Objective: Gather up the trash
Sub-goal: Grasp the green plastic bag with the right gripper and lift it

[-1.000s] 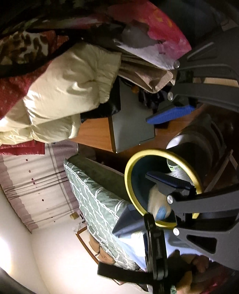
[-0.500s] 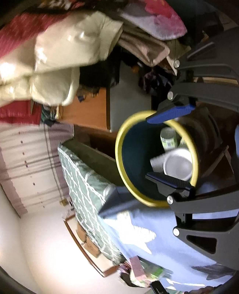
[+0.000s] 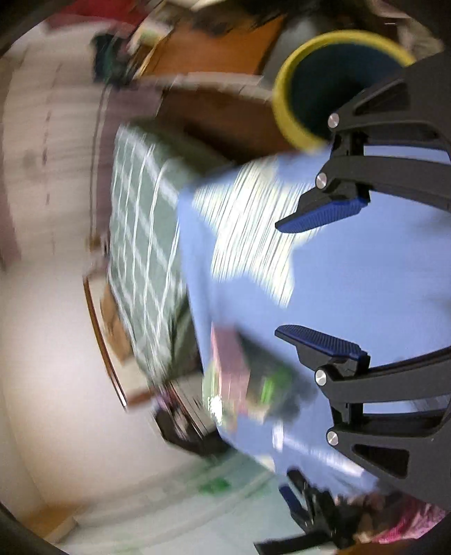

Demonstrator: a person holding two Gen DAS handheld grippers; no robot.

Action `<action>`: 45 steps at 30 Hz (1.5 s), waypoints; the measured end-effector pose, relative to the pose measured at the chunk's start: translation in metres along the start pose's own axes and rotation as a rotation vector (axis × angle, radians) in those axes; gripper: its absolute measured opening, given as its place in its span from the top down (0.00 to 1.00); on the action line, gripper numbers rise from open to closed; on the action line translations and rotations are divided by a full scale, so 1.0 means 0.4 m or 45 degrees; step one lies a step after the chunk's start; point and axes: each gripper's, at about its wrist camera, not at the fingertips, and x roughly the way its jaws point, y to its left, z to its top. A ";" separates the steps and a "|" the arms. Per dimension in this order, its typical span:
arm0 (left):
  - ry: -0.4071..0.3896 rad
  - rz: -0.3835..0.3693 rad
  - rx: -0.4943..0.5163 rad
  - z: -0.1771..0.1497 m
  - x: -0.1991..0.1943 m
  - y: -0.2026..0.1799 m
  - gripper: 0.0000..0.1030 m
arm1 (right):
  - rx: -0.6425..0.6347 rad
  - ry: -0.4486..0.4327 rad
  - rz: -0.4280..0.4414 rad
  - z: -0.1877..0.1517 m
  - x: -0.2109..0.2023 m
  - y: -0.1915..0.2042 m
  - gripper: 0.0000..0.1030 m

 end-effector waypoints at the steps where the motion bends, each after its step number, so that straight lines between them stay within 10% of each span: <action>1: 0.000 0.062 -0.030 0.003 0.001 0.024 0.07 | -0.054 0.007 0.041 0.023 0.025 0.045 0.49; 9: -0.030 0.090 -0.278 0.006 -0.028 0.143 0.07 | -0.375 0.026 0.154 0.128 0.214 0.307 0.45; 21: 0.013 0.039 -0.217 0.001 -0.012 0.075 0.07 | -0.449 0.158 0.154 0.184 0.450 0.434 0.35; 24: 0.016 0.035 -0.226 0.001 -0.012 0.075 0.07 | -0.425 0.171 0.187 0.174 0.464 0.419 0.53; 27: 0.026 0.038 -0.218 0.000 -0.007 0.070 0.07 | -0.411 0.174 0.219 0.173 0.465 0.416 0.93; 35: 0.036 0.046 -0.200 -0.004 -0.003 0.053 0.07 | -0.507 0.208 0.304 0.158 0.427 0.446 1.00; 38: 0.033 0.039 -0.206 -0.003 -0.005 0.055 0.07 | -0.576 0.137 0.267 0.154 0.382 0.462 0.87; 41: 0.023 0.032 -0.215 -0.002 -0.012 0.059 0.07 | -0.660 0.064 0.225 0.142 0.356 0.485 0.41; 45: 0.012 0.030 -0.244 -0.001 -0.018 0.070 0.07 | -0.648 0.058 0.197 0.152 0.378 0.511 0.30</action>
